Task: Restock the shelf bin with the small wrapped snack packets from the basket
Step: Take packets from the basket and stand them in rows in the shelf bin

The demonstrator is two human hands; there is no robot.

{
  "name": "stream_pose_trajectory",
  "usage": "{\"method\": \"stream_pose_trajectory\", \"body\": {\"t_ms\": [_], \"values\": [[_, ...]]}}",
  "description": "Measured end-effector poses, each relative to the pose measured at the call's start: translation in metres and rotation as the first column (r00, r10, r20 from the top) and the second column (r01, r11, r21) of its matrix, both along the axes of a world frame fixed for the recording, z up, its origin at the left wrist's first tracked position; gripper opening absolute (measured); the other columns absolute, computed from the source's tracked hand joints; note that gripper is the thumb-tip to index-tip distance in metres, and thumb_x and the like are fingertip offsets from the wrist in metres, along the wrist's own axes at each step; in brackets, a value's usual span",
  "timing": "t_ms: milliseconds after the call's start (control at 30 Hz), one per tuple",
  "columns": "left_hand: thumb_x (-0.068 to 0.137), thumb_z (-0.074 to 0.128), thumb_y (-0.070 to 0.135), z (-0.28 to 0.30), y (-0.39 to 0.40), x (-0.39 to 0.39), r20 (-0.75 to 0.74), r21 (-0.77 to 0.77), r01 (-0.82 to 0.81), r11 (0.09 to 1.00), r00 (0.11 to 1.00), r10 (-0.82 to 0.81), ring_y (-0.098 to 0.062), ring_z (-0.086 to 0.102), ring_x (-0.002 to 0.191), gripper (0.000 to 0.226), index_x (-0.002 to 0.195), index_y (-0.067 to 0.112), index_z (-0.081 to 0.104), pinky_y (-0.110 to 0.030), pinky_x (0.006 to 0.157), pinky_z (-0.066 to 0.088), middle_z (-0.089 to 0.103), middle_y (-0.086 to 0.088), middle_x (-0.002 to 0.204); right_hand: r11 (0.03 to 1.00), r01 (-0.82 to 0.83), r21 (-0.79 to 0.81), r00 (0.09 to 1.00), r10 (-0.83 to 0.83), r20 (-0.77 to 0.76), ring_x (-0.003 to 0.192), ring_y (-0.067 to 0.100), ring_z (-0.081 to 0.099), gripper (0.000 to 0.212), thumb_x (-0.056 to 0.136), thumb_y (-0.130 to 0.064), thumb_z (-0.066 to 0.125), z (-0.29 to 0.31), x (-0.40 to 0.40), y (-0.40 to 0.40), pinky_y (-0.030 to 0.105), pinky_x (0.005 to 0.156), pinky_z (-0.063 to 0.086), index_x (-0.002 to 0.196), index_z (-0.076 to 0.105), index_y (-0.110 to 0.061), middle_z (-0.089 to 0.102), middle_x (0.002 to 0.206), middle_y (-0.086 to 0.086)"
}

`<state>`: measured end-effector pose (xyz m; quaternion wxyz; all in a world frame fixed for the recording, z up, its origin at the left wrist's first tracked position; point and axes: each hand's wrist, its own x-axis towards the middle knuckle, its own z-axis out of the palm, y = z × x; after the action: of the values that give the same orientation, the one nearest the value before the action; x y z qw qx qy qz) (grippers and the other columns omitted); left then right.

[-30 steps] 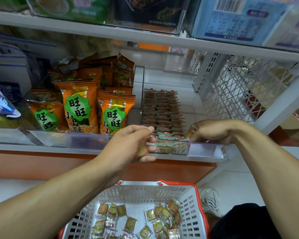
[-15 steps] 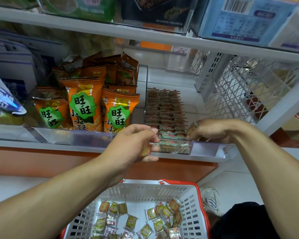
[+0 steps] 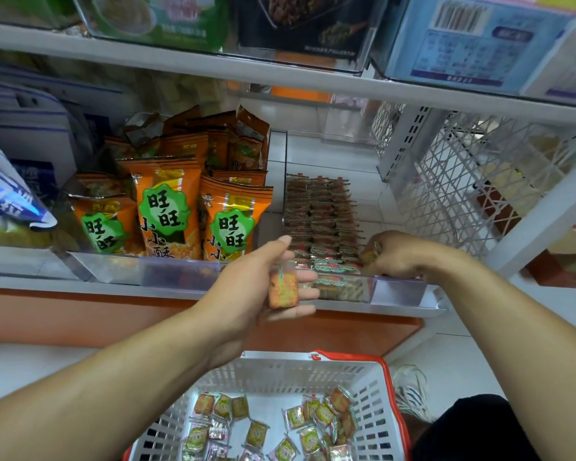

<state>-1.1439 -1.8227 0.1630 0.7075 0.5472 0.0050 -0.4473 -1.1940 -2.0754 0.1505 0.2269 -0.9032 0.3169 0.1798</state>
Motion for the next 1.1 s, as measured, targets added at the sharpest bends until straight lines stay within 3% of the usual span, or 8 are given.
{"method": "stream_pose_trajectory", "body": {"t_ms": [167, 267, 400, 500, 567, 700, 933, 1100], "values": [[0.105, 0.041, 0.047, 0.004, 0.005, 0.002, -0.119, -0.074, -0.007, 0.997, 0.993, -0.002, -0.037, 0.074, 0.1, 0.05, 0.12, 0.004, 0.062, -0.048, 0.076, 0.064, 0.076, -0.022, 0.108, 0.996, -0.024, -0.081, 0.932, 0.052, 0.358, 0.085, 0.006, 0.068, 0.024, 0.079, -0.028, 0.084, 0.032, -0.013, 0.013, 0.02, 0.074, 0.05, 0.101, 0.074, -0.025, 0.076, 0.101, -0.007], [0.106, 0.035, 0.037, 0.003, 0.005, 0.002, -0.149, -0.115, -0.023, 0.993, 0.989, 0.005, -0.041, 0.069, 0.111, 0.049, 0.122, 0.0, 0.064, -0.049, 0.085, 0.062, 0.072, -0.026, 0.117, 0.919, -0.216, 0.329, 0.842, 0.004, 0.54, 0.075, -0.003, 0.068, 0.027, 0.082, -0.015, 0.081, 0.048, -0.029, 0.042, 0.01, 0.063, 0.049, 0.106, 0.073, -0.027, 0.077, 0.091, -0.01], [0.104, 0.039, 0.018, -0.001, 0.002, 0.001, -0.165, -0.169, -0.094, 0.981, 0.984, 0.066, -0.037, 0.072, 0.106, 0.037, 0.122, -0.005, 0.063, -0.045, 0.082, 0.063, 0.073, -0.027, 0.114, 0.642, -0.372, 0.671, 0.877, 0.005, 0.481, 0.076, 0.016, 0.065, 0.035, 0.081, -0.005, 0.076, 0.053, -0.043, 0.069, 0.025, 0.058, 0.049, 0.11, 0.057, -0.011, 0.074, 0.094, 0.012], [0.091, 0.068, 0.019, -0.002, 0.0, 0.002, 0.026, -0.116, -0.053, 0.992, 0.998, 0.056, -0.023, 0.073, 0.1, 0.03, 0.116, 0.002, 0.07, -0.03, 0.072, 0.062, 0.077, -0.015, 0.108, 0.609, -0.348, 0.713, 0.889, -0.027, 0.457, 0.077, 0.019, 0.064, 0.031, 0.08, -0.004, 0.076, 0.05, -0.043, 0.07, 0.026, 0.059, 0.048, 0.103, 0.056, -0.011, 0.073, 0.091, 0.014], [0.067, 0.085, 0.023, -0.003, 0.002, 0.002, 0.245, -0.026, -0.01, 1.0, 0.969, 0.016, -0.013, 0.075, 0.092, 0.052, 0.116, 0.015, 0.071, -0.02, 0.07, 0.058, 0.079, -0.004, 0.106, 0.629, -0.351, 0.694, 0.886, -0.018, 0.464, 0.075, 0.018, 0.062, 0.026, 0.079, -0.006, 0.077, 0.05, -0.043, 0.067, 0.025, 0.059, 0.048, 0.1, 0.062, -0.012, 0.072, 0.087, 0.01], [0.063, 0.095, 0.018, -0.004, 0.005, 0.003, 0.68, 0.117, -0.148, 0.982, 0.733, 0.029, 0.009, 0.067, 0.091, 0.058, 0.113, 0.029, 0.068, -0.009, 0.069, 0.05, 0.072, 0.011, 0.105, 0.561, -0.331, 0.759, 0.892, -0.077, 0.446, 0.071, 0.019, 0.061, 0.021, 0.081, -0.004, 0.075, 0.055, -0.045, 0.053, 0.027, 0.062, 0.05, 0.1, 0.066, -0.005, 0.071, 0.086, 0.011], [0.067, 0.092, 0.006, -0.005, 0.005, -0.001, 0.732, 0.064, -0.076, 0.995, 0.681, 0.005, -0.003, 0.072, 0.09, 0.057, 0.111, 0.028, 0.065, -0.019, 0.074, 0.058, 0.075, 0.015, 0.101, 0.487, -0.252, 0.836, 0.886, -0.231, 0.402, 0.074, 0.024, 0.065, 0.024, 0.08, -0.008, 0.072, 0.05, -0.043, 0.059, 0.031, 0.074, 0.061, 0.104, 0.069, -0.006, 0.066, 0.097, 0.031], [0.069, 0.09, -0.002, -0.006, 0.006, -0.002, 0.714, 0.047, -0.033, 0.998, 0.7, -0.01, -0.011, 0.074, 0.089, 0.059, 0.114, 0.025, 0.062, -0.028, 0.068, 0.062, 0.078, 0.007, 0.101, 0.516, -0.252, 0.818, 0.859, -0.271, 0.435, 0.079, 0.027, 0.066, 0.027, 0.079, -0.012, 0.074, 0.045, -0.04, 0.064, 0.032, 0.071, 0.062, 0.106, 0.068, -0.006, 0.07, 0.097, 0.022]]}}
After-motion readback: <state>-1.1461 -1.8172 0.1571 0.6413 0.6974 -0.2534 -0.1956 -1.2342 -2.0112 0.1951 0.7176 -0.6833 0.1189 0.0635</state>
